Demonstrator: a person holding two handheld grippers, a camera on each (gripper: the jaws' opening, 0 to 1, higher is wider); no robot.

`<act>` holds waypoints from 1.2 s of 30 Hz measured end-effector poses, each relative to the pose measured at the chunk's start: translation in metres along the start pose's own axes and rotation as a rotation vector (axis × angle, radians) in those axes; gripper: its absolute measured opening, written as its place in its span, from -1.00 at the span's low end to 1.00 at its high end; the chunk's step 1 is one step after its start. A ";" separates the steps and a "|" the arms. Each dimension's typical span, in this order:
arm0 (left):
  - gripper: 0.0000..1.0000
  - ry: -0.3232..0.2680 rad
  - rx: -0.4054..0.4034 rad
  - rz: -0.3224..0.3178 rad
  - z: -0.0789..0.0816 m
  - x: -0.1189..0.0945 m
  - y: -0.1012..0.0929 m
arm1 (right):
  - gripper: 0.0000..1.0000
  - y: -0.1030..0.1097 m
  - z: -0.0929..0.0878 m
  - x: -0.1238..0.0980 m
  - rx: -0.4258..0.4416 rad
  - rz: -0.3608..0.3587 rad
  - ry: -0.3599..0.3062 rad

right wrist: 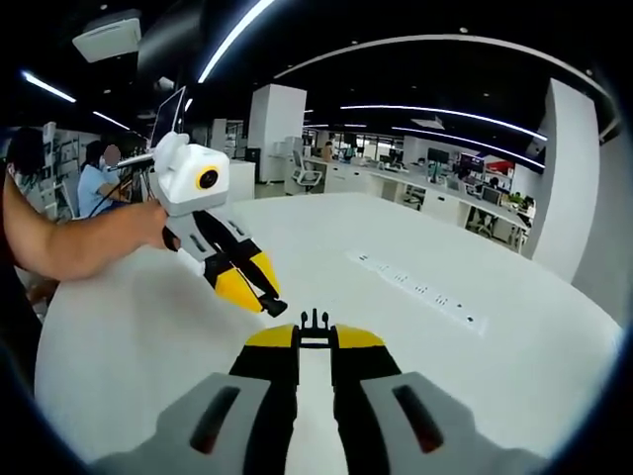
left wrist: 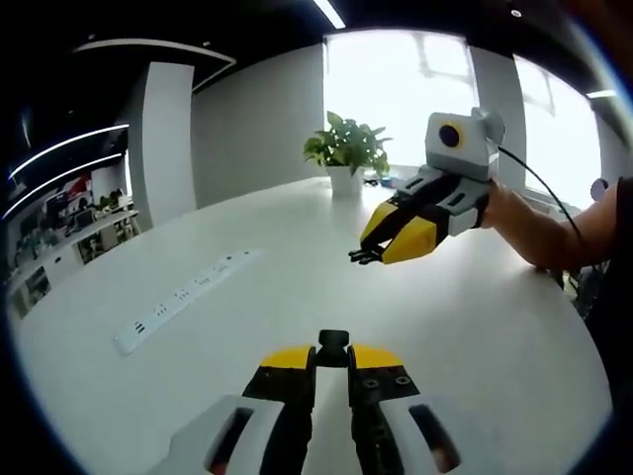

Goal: Snap the two parts of the plastic buckle together until the buckle closes and remains connected.

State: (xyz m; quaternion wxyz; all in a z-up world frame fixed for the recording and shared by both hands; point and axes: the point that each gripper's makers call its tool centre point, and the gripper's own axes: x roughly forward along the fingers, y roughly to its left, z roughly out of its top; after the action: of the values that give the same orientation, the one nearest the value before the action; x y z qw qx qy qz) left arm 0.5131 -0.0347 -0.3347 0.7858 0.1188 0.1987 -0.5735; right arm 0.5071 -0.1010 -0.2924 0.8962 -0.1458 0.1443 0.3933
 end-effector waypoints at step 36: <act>-0.80 0.031 0.042 -0.019 -0.017 -0.015 -0.026 | -0.78 0.025 -0.010 -0.008 -0.018 0.036 0.014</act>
State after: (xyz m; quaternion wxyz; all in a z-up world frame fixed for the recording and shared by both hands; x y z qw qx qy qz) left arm 0.4817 -0.0227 -0.3421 0.7745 0.1423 0.1999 -0.5830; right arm 0.4817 -0.0940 -0.3021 0.8867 -0.1537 0.1495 0.4097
